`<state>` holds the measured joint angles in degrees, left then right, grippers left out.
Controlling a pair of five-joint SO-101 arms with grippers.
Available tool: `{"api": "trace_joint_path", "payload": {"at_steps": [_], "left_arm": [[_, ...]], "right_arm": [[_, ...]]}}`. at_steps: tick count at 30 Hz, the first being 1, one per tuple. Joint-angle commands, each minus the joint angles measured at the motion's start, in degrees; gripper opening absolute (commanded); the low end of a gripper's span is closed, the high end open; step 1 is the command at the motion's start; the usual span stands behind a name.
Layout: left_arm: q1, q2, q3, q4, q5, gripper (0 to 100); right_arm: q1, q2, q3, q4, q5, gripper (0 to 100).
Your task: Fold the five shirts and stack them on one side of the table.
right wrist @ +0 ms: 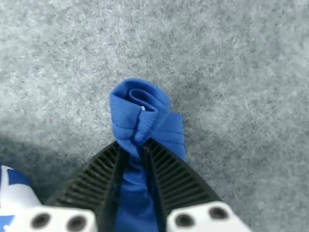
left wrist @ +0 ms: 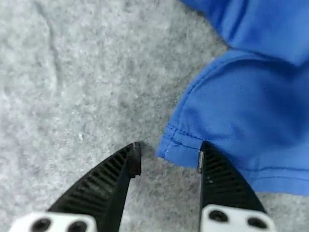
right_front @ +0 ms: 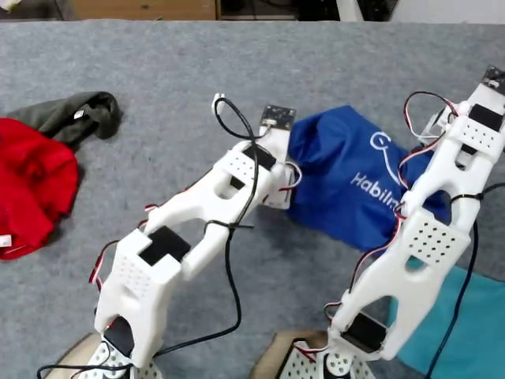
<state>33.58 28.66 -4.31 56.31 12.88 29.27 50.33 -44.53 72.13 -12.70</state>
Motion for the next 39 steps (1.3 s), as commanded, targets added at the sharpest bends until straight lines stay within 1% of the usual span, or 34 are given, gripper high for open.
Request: {"api": "trace_joint_path", "payload": {"at_steps": [1,5,6,10,12,21,24,26,28,31,33,35,39], "left_arm": [[-0.5,-0.5,-2.7,0.1,0.6,20],[-0.4,-0.4,-2.7,0.1,0.6,20],[-0.2,-0.3,-2.7,-0.1,0.6,18],[0.7,-0.1,-2.8,-0.3,0.5,7],[0.7,-0.1,-2.8,-0.4,0.5,3],[0.4,-0.4,-3.3,0.4,0.4,2],[-0.4,-0.7,-5.4,4.5,0.2,2],[-1.3,-1.2,-8.2,10.4,-0.5,2],[-2.1,-1.9,-10.0,16.6,-5.2,2],[-4.7,-4.0,-11.3,24.0,-10.7,2],[-6.9,-6.6,-10.5,26.6,-14.1,2],[-9.3,-9.7,-8.1,27.6,-19.1,2],[-12.3,-18.6,0.1,30.3,-28.7,2]], "right_arm": [[-1.0,0.0,-1.0,-0.8,-0.4,0.5],[-1.0,1.0,-1.5,-0.8,-0.4,0.5],[-1.0,1.0,-1.5,-0.8,-0.4,0.5],[-1.0,1.1,-1.5,-0.8,-0.4,0.5],[-1.0,1.1,-1.5,-0.8,-0.4,0.5],[-1.0,1.1,-1.5,-0.6,-0.3,0.5],[-1.1,0.1,-2.9,1.6,-0.2,0.5],[-1.4,-1.2,-5.2,6.1,0.0,0.5],[-2.1,-2.1,-7.8,10.2,0.2,0.5],[-3.9,-2.5,-12.0,17.4,4.0,0.5],[-6.1,-2.5,-15.2,23.6,6.9,0.5],[-8.3,-2.5,-18.9,29.5,10.0,0.5],[-9.5,-2.7,-19.4,30.2,12.7,0.5]]}}
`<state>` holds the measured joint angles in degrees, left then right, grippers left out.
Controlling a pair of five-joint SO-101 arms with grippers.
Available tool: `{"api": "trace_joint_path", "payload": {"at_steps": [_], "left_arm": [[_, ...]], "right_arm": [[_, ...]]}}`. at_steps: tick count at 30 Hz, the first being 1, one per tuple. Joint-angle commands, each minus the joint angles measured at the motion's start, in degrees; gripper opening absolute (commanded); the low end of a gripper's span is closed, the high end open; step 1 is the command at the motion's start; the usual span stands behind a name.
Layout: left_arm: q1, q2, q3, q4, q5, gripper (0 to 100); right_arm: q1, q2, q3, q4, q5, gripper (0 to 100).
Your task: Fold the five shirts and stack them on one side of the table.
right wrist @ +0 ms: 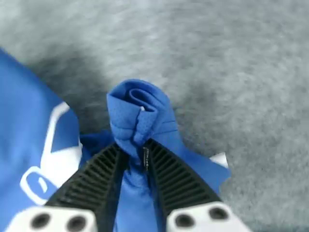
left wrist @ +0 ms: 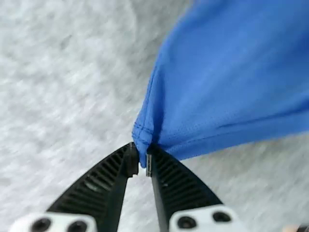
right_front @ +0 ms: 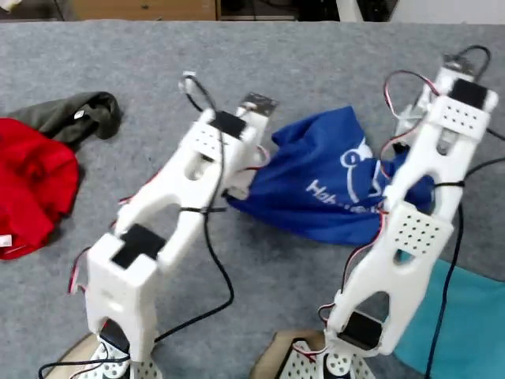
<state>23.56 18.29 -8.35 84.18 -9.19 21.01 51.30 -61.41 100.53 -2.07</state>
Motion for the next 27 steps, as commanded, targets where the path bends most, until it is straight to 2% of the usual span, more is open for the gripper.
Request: {"api": "trace_joint_path", "payload": {"at_steps": [1,4,9,11,15,19,23,27], "left_arm": [[-2.8,-10.8,7.0,3.1,-9.8,2],[-6.2,-19.6,16.5,3.5,-16.7,2],[-16.0,-36.4,30.8,3.2,-29.2,2],[-20.1,-42.9,34.9,3.3,-35.0,2],[-27.6,-54.5,40.5,3.5,-44.2,2],[-34.5,-62.4,43.6,3.5,-50.0,2],[-40.4,-66.0,45.6,3.6,-52.4,2],[-45.9,-67.2,45.6,4.4,-52.5,2]], "right_arm": [[-1.2,-3.7,-1.8,1.8,3.3,0.5],[-1.2,-6.6,4.4,1.8,8.0,2.7],[-2.4,-18.8,19.6,1.8,14.5,21.7],[-3.7,-25.1,24.7,1.8,16.8,25.4],[-6.9,-36.4,29.7,1.8,17.3,22.2],[-11.1,-40.1,28.3,1.6,17.1,17.4],[-14.9,-36.0,23.2,1.0,12.2,15.7],[-20.1,-24.7,15.8,-1.0,9.7,15.8]]}}
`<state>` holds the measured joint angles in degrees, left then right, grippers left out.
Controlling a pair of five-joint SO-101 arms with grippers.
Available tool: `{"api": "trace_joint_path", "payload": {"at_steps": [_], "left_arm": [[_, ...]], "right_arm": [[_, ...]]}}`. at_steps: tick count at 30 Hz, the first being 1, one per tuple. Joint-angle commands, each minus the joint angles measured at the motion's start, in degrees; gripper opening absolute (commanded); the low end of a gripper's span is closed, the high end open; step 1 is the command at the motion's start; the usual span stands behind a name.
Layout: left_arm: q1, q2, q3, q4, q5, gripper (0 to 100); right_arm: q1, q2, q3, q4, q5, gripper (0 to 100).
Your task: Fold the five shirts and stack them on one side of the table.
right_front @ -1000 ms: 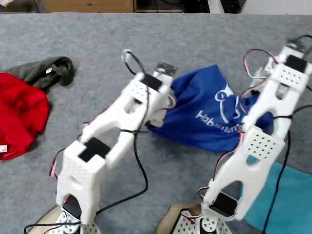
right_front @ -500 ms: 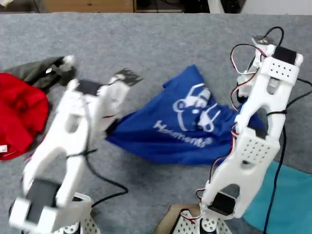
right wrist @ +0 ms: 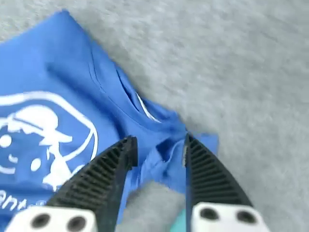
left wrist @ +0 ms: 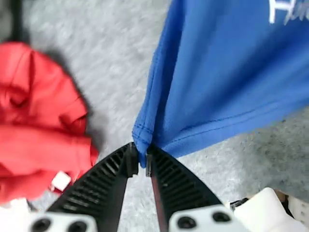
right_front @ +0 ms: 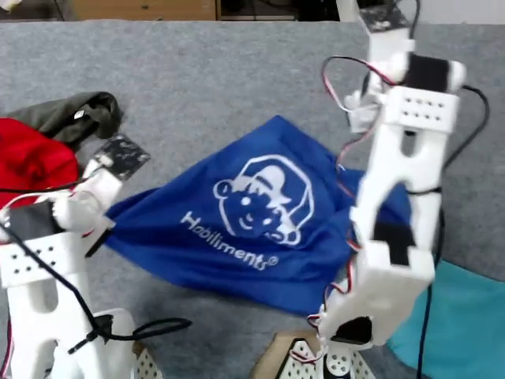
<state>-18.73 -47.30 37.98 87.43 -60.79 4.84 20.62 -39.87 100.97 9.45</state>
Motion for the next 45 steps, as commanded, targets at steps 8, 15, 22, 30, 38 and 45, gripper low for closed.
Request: {"api": "trace_joint_path", "payload": {"at_steps": [8,15,22,30,38,45], "left_arm": [[-11.4,-1.6,-5.4,8.4,-8.5,2],[-12.0,-1.6,-7.8,8.7,-8.6,2],[-6.8,-1.0,-7.4,6.9,-1.9,2],[-1.7,-0.8,-7.3,-0.4,12.2,2],[1.5,12.2,-9.1,-1.2,24.9,2],[1.5,24.1,-17.9,-1.3,27.8,2]], "right_arm": [[-9.9,37.1,-31.1,-1.8,-3.3,15.9],[-11.9,52.3,-42.9,1.1,-3.3,15.7],[-11.6,53.3,-42.1,1.4,-3.1,10.4],[-10.2,45.9,-30.8,1.4,-3.0,0.4],[-5.6,27.3,-11.9,1.4,-1.5,0.5],[-2.9,14.3,7.0,1.3,3.5,0.5]]}}
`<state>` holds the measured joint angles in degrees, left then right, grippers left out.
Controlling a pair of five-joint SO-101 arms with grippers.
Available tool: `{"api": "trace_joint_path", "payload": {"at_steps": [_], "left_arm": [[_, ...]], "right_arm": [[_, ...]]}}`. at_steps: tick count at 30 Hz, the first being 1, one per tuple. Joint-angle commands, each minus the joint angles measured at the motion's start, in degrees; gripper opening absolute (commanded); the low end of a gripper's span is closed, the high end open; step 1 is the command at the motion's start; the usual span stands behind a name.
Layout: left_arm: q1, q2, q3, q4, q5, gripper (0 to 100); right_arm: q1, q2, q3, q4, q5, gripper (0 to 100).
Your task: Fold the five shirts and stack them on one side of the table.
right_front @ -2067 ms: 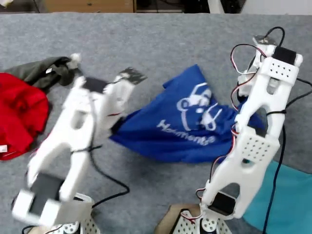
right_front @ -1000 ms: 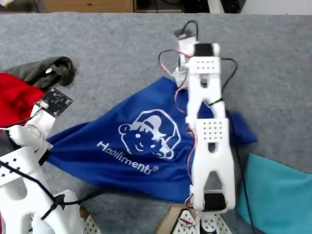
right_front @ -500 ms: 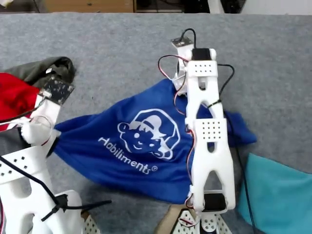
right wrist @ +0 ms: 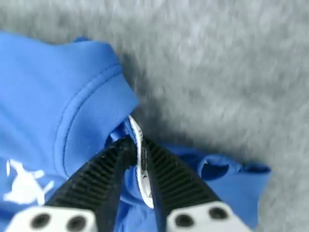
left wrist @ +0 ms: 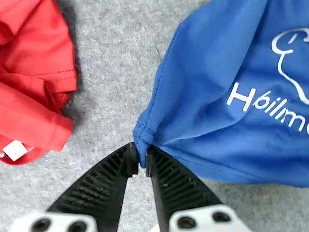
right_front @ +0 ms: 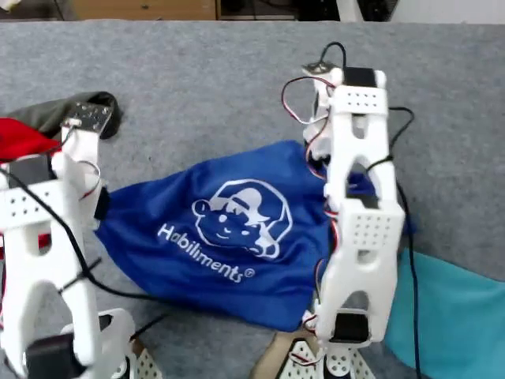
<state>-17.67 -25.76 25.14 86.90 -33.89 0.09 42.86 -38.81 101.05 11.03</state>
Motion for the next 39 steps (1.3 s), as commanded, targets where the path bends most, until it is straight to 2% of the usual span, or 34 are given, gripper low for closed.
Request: {"api": "trace_joint_path", "payload": {"at_steps": [1,9,13,17,20,25,30,32,35,39], "left_arm": [[0.4,3.6,-6.2,-0.8,0.9,2],[0.4,6.4,-8.8,-0.8,0.5,2],[0.6,6.7,-8.8,-1.2,0.5,2],[3.2,6.7,-10.9,-1.2,1.5,2],[5.5,6.8,-14.8,-1.4,7.3,2],[7.2,6.8,-18.9,-7.0,18.1,2],[6.9,6.8,-20.1,-7.3,23.7,2],[7.0,6.8,-19.4,-7.0,23.5,2],[7.2,6.8,-17.8,-7.3,23.5,2],[7.0,6.9,-17.2,-7.4,23.5,2]], "right_arm": [[2.3,-9.5,8.1,1.2,2.2,0.5],[7.7,-15.6,19.6,0.6,6.6,0.5],[10.0,-15.6,17.5,-2.5,6.9,0.7],[7.0,-15.4,8.5,-6.2,6.6,0.5],[2.9,-15.4,1.9,-11.0,6.5,0.5],[-2.6,-15.3,-4.2,-22.2,5.3,0.5],[-4.4,-13.1,-4.5,-30.2,1.8,1.2],[-4.3,-11.5,-4.5,-29.9,0.8,5.8],[-2.5,-9.5,-4.7,-26.8,-0.6,19.7],[-0.8,-9.3,-5.4,-18.5,2.6,34.5]]}}
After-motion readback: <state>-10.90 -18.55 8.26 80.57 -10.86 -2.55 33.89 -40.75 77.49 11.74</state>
